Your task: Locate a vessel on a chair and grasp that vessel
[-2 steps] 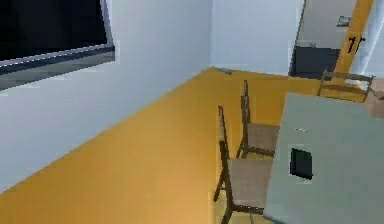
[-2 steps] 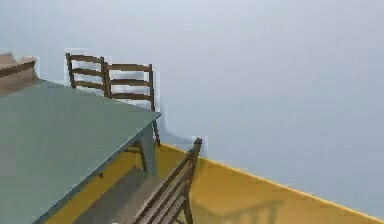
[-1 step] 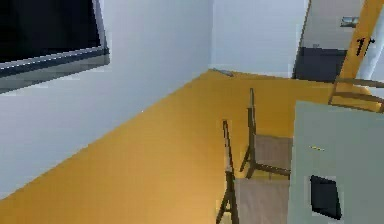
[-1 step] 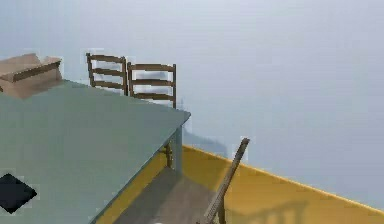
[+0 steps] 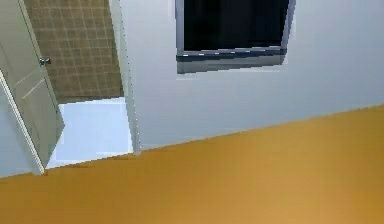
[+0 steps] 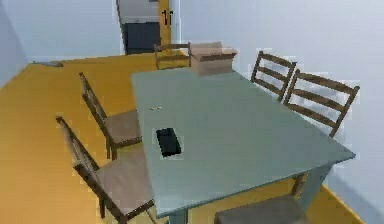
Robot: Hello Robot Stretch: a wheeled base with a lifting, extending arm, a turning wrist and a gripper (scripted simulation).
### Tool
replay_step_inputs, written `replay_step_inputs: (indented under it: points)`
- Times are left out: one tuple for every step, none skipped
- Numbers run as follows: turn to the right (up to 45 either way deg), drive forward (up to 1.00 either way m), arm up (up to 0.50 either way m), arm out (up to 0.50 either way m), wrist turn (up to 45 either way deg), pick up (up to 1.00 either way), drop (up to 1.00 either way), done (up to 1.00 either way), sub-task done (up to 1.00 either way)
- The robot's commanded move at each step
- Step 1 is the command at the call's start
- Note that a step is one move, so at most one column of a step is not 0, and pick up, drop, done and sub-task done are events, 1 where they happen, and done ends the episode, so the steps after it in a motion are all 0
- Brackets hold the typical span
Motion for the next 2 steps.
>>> replay_step_inputs:
  points:
    - [-45.0, 0.00, 0.00, 0.00, 0.0, 0.00, 0.00, 0.00, 0.00]
    - [-21.0, 0.00, 0.00, 0.00, 0.0, 0.00, 0.00, 0.00, 0.00]
